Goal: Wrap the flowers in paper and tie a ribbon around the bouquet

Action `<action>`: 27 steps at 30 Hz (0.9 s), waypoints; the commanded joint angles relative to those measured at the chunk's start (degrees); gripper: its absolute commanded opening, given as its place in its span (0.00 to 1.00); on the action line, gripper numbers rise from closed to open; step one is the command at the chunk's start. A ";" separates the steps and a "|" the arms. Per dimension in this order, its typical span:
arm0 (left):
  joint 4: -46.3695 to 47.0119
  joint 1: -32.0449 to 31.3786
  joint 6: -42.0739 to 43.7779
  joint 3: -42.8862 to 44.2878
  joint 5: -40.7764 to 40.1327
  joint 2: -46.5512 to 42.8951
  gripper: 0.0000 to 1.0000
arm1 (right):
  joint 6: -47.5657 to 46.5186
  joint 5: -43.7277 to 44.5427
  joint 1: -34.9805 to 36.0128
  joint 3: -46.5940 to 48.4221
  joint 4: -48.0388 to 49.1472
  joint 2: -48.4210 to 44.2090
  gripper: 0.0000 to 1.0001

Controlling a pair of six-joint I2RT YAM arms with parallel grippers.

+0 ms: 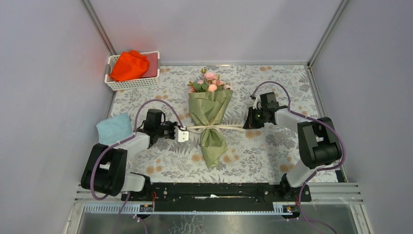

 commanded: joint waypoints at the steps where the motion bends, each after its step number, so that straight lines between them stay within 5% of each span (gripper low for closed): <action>1: -2.92 4.15 -0.45 -0.79 -8.41 -1.17 0.00 | -2.04 12.55 -4.01 -0.45 -2.83 -0.22 0.00; 3: -4.75 3.41 -1.72 -0.17 -8.35 -2.09 0.00 | -2.64 11.97 -3.25 0.31 -2.72 -1.09 0.00; 6: -10.36 2.46 -1.67 1.04 -5.97 -4.67 0.03 | -3.44 7.82 -3.04 1.58 -3.11 -3.23 0.44; 7: -13.02 2.34 -0.86 1.41 -4.27 -5.86 0.55 | -3.51 7.17 -3.04 2.12 -3.82 -4.29 0.57; 8: -15.99 2.28 0.03 1.80 -2.79 -7.29 0.76 | -3.33 7.09 -3.11 2.38 -4.03 -5.87 0.67; 11: -22.68 1.79 -1.89 3.17 -0.33 -11.98 0.97 | -1.93 9.96 -3.13 1.88 -3.31 -12.61 0.95; 15: -22.76 1.66 -17.90 4.59 -0.49 -18.03 0.98 | -0.43 13.70 -3.13 -1.15 1.85 -23.59 1.00; 19: 0.29 3.22 -64.34 2.02 -16.80 -23.68 0.99 | 1.29 19.18 -3.13 -8.37 12.60 -36.99 1.00; 21: 6.90 6.37 -79.57 -0.11 -22.71 -26.80 0.99 | 1.68 22.65 -3.12 -13.84 19.41 -43.14 1.00; 27: 15.32 14.72 -96.13 -10.59 -35.21 -36.42 0.99 | 3.62 34.29 -3.13 -29.70 29.26 -59.74 1.00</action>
